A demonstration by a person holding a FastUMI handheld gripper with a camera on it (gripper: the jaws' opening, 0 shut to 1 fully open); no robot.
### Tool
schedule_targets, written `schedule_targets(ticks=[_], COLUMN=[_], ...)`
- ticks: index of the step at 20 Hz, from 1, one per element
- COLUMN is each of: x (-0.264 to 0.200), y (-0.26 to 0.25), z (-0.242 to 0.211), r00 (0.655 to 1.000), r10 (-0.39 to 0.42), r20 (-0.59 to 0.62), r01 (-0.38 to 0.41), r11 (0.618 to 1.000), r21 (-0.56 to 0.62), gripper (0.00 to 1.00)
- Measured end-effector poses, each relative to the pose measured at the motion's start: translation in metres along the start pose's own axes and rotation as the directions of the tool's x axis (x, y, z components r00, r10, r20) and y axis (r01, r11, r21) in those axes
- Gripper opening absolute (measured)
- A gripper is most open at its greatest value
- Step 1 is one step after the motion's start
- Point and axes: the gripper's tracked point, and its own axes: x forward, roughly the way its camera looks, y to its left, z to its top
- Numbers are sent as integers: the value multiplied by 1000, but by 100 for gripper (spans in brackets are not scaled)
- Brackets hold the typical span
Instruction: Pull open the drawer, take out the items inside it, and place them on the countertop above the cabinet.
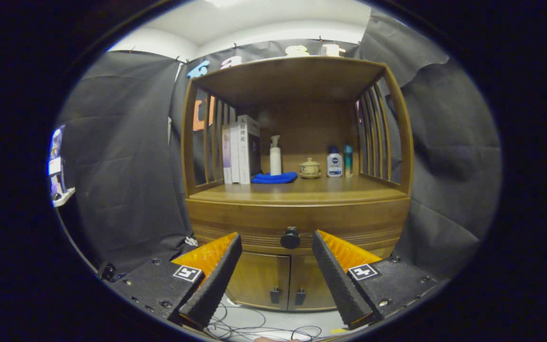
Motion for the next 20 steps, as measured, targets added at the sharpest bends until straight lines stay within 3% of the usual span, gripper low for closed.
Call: schedule_targets(ticks=[9,16,20], x=[88,134,141], y=[-22,-21,-20], z=[-30,-46,-51], r00=[992,989,985], r10=[-81,-86,-131], r20=[-100,-119,-108], r01=[82,84,130], r11=[997,996,991], r21=[5,-26,-17], gripper=[93,70,62])
